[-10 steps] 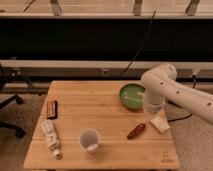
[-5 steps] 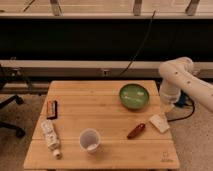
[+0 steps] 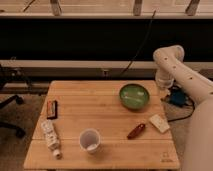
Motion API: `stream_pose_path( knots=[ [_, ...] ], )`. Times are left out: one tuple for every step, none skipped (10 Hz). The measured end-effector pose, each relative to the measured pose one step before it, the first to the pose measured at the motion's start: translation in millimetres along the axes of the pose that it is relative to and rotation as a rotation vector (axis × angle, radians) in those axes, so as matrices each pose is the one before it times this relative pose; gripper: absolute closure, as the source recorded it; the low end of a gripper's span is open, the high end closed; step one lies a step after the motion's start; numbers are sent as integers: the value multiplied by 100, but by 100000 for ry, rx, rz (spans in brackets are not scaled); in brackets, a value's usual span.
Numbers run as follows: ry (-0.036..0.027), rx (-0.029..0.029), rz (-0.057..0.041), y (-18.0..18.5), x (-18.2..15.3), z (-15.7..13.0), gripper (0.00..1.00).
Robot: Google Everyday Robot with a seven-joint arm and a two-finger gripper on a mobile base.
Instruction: Move the arm in a circular motion
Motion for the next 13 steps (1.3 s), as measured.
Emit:
stream_pose_path(
  knots=[
    [6, 190, -794, -910, -646, -127, 100],
    [-79, 333, -1068, -881, -821, -204, 100],
    [-239, 202, -1328, -697, -956, -162, 100],
    [12, 397, -2309, -949, -1467, -273, 100],
    [128, 180, -1369, -495, -794, -113, 100],
    [-13, 188, -1276, -391, -726, -103, 100],
    [-134, 116, -1770, -429, -978, -70, 100],
    [-257, 288, -2061, -459, -1140, -159, 100],
    [-194, 190, -1850, -296, -931, -99, 100],
    [-199, 150, -1760, -204, -848, -91, 100],
    [-327, 246, -2007, -189, -958, -80, 100],
    [-337, 157, -1820, -128, -865, -63, 100],
    [-568, 280, -2361, -86, -1092, -124, 100]
  ],
)
